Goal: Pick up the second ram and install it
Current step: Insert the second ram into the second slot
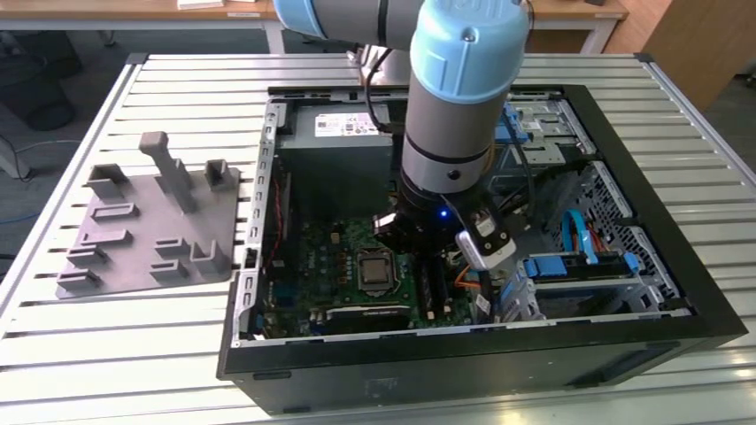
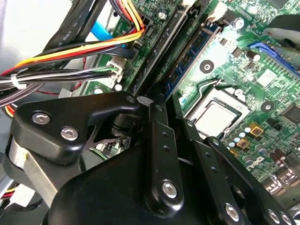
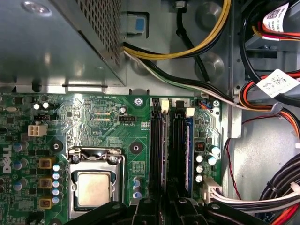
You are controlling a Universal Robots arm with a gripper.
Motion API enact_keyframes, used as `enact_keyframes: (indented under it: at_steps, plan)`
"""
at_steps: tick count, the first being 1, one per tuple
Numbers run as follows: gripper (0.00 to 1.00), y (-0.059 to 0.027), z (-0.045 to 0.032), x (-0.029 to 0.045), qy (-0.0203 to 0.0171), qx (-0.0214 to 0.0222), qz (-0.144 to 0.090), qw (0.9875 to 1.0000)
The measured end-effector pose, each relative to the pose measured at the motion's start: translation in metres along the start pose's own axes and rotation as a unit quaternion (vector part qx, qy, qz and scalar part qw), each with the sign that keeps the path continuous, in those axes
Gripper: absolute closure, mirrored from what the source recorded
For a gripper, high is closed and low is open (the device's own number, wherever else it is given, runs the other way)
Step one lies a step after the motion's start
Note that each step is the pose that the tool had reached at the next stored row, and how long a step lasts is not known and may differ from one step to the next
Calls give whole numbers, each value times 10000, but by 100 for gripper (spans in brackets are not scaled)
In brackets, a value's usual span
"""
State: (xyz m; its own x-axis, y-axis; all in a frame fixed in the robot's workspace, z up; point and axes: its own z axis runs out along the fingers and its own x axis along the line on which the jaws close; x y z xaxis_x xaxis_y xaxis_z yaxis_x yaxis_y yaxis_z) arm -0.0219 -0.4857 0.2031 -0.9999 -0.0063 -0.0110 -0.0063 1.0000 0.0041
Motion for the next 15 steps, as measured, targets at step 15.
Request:
enact_keyframes:
  at_steps: [15]
  plan:
    - [90,28,-341,-15,10,27,0,10000]
